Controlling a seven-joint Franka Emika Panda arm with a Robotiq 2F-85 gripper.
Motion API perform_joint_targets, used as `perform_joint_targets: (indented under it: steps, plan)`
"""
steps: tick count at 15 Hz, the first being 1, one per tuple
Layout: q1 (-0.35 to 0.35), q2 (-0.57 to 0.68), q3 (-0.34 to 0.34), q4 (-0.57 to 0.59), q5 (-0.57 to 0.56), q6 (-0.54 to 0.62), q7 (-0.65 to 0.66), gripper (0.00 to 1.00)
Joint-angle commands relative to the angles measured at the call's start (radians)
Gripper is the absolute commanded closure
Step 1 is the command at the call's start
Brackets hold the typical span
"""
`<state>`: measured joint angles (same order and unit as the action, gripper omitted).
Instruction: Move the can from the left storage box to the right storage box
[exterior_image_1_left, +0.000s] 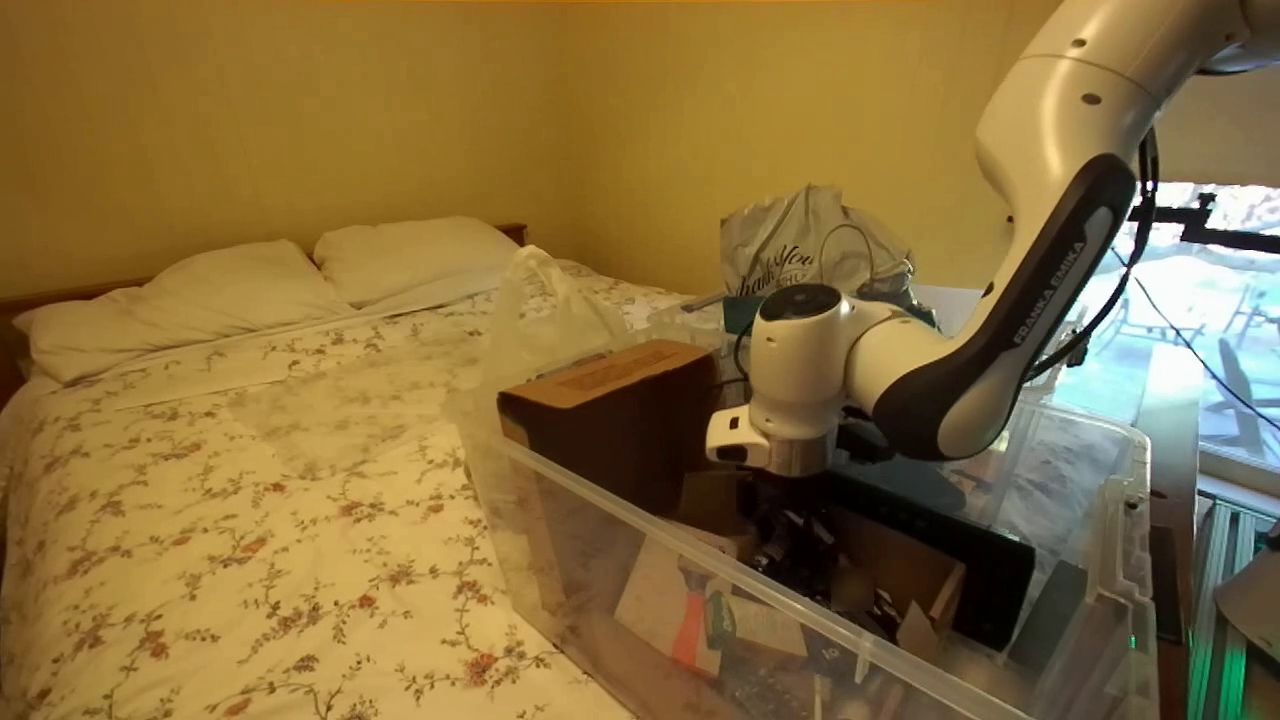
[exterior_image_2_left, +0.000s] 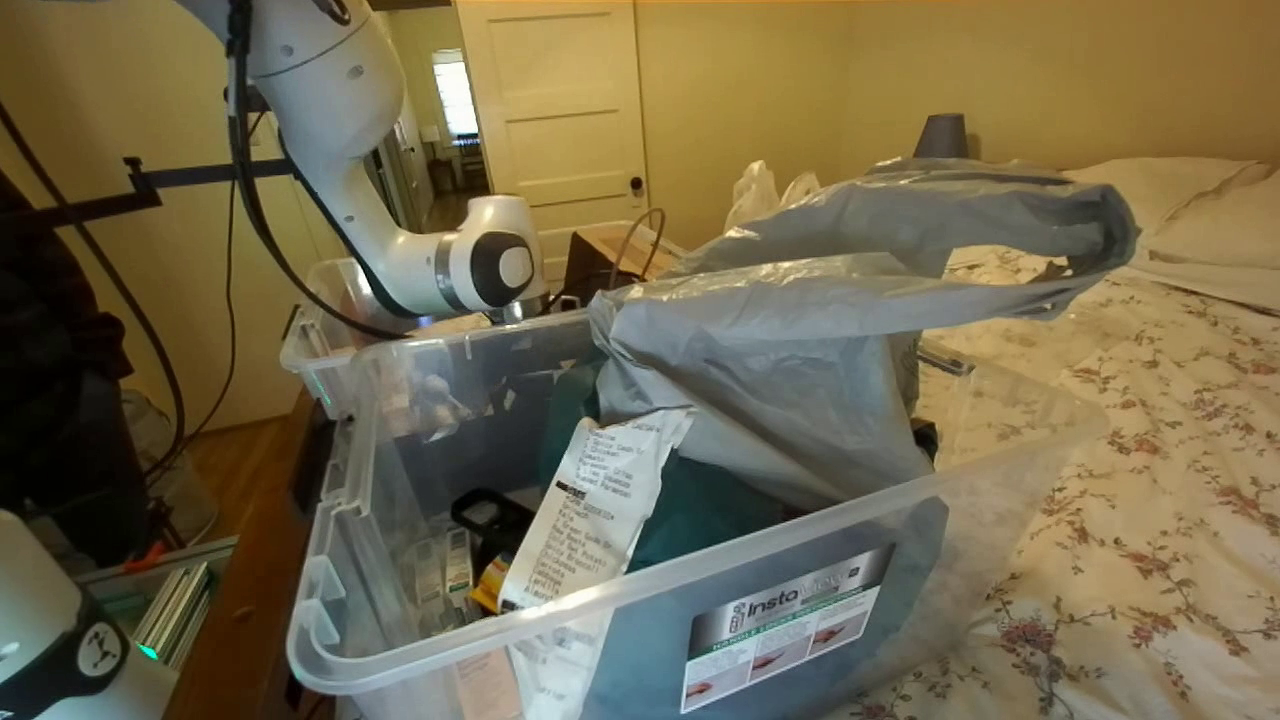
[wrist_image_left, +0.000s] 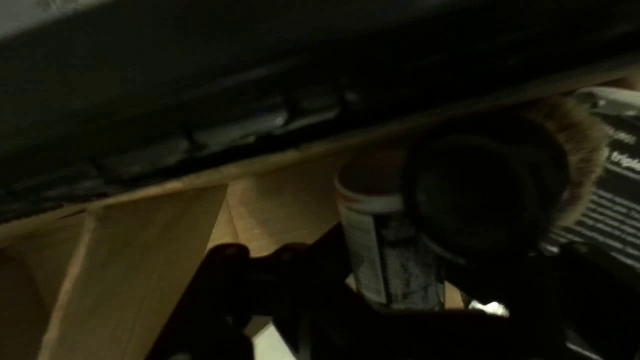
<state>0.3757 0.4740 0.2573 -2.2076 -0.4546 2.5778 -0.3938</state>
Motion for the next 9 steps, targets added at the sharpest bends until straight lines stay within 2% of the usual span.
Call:
perform_joint_targets:
  steps: [1, 2, 5, 9]
  plan:
    - [-0.076, -0.203, 0.053, -0.168, 0.043, 0.107, -0.022, 0.94]
    - [-0.085, -0.238, 0.065, -0.190, 0.046, 0.130, -0.029, 0.99]
    - [-0.095, -0.336, 0.085, -0.243, 0.060, 0.211, -0.029, 1.00]
    - [-0.089, -0.439, 0.084, -0.289, 0.084, 0.244, -0.035, 1.00]
